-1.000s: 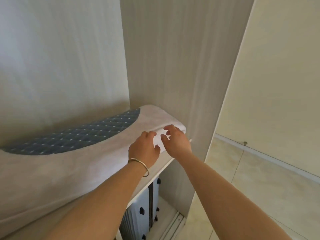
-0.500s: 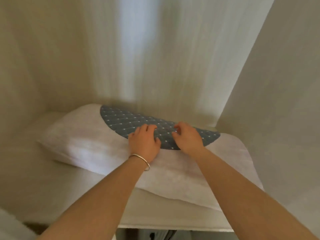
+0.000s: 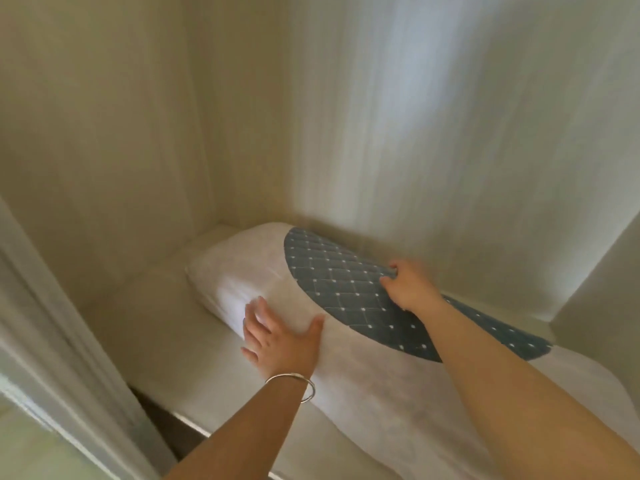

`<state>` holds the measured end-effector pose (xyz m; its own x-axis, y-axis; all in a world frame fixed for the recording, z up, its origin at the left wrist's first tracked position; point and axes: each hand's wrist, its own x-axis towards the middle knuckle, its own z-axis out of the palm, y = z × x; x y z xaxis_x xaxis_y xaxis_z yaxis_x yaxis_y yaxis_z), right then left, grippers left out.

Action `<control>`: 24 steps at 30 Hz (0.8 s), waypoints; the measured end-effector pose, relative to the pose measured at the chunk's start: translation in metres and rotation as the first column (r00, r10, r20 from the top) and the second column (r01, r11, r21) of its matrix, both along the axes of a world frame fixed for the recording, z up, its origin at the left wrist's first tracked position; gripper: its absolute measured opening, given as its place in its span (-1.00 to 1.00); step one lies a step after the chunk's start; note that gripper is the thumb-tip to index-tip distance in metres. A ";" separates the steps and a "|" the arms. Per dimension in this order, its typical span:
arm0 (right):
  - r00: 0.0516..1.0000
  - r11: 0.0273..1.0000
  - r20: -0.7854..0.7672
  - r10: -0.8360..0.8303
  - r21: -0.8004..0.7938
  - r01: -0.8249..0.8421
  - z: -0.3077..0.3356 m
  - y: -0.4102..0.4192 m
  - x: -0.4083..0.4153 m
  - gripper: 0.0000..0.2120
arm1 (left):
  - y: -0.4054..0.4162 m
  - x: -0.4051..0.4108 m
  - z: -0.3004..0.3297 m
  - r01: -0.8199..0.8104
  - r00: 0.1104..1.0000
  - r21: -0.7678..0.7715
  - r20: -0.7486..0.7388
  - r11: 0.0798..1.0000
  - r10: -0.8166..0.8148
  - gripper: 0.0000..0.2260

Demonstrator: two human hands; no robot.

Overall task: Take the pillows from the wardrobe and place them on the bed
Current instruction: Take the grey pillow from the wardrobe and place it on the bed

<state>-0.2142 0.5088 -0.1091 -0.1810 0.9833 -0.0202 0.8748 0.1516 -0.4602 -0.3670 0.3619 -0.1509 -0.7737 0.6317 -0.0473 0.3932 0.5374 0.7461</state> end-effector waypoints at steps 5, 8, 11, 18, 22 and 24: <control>0.980 0.987 0.143 0.137 0.063 -0.147 -0.011 0.037 0.006 -0.57 | 0.006 0.005 0.000 -0.235 0.799 -0.175 0.525 0.956 0.293 0.10; 0.982 0.991 0.137 0.129 -0.046 -0.124 -0.016 0.067 0.018 -0.51 | 0.007 0.007 -0.011 -0.329 0.560 -0.088 0.783 0.940 0.269 0.21; 0.997 0.989 0.026 0.077 -0.127 -0.073 -0.027 0.085 0.027 -0.53 | 0.005 0.009 -0.011 -0.309 0.447 -0.043 0.875 0.950 0.186 0.12; 0.993 0.915 -0.114 0.037 -0.396 -0.080 -0.040 0.103 0.023 -0.35 | 0.003 0.011 -0.010 -0.257 0.435 -0.097 0.877 0.962 0.204 -0.12; 0.987 0.834 -0.146 0.060 -0.537 -0.130 -0.041 0.112 0.026 -0.24 | 0.004 0.011 -0.012 -0.264 0.438 -0.088 0.876 0.960 0.201 -0.23; 0.981 0.791 -0.180 0.071 -0.589 -0.165 -0.042 0.117 0.030 -0.26 | 0.006 0.011 -0.013 -0.290 0.433 -0.065 0.881 0.955 0.191 -0.30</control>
